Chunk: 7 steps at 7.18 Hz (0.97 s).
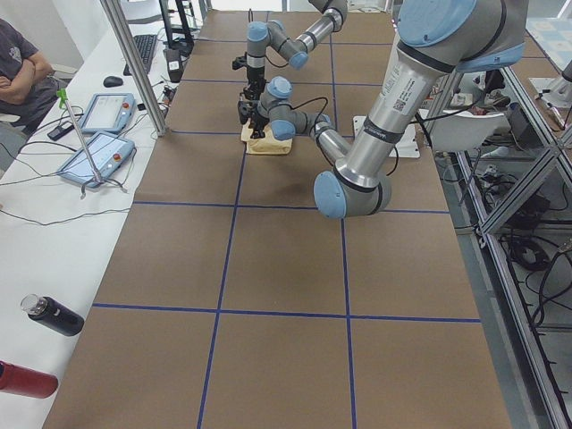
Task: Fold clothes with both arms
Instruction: 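Raise both grippers away from the folded shirt, then press down on the top of the folded shirt with the right gripper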
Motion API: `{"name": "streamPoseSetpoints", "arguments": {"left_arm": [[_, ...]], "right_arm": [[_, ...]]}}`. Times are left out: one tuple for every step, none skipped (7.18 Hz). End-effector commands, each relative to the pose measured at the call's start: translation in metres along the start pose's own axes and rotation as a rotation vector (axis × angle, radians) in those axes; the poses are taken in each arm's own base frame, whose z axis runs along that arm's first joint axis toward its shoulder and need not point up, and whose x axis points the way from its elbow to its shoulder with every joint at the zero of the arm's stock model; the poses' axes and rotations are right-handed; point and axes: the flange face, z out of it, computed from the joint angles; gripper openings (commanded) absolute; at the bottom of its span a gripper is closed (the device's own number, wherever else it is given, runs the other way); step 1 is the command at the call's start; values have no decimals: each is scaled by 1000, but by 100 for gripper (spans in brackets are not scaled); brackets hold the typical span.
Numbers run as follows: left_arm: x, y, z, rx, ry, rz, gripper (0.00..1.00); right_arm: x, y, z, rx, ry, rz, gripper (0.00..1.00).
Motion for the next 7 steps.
{"name": "streamPoseSetpoints", "arguments": {"left_arm": [[-15,-25,-30,-26,7,-16,100],[-25,-28,-54,-21,-6,26,100],[-20,-35,-75,-9,-38,80,100],[-24,-42,-83,0,-78,85,100],[-34,-51,-84,9,-92,112,100],[-50,-52,-79,7,-112,111,100],[-53,-52,-79,8,-117,111,100]], "right_arm": [[-9,6,-17,-3,-98,-38,100],[-8,22,-14,-12,-101,-63,100],[-9,54,-6,-11,-104,-113,100],[-9,97,11,38,-44,-175,100],[-14,123,8,80,40,-263,100],[-16,145,15,63,101,-299,100],[-27,158,21,91,110,-354,100]]}}
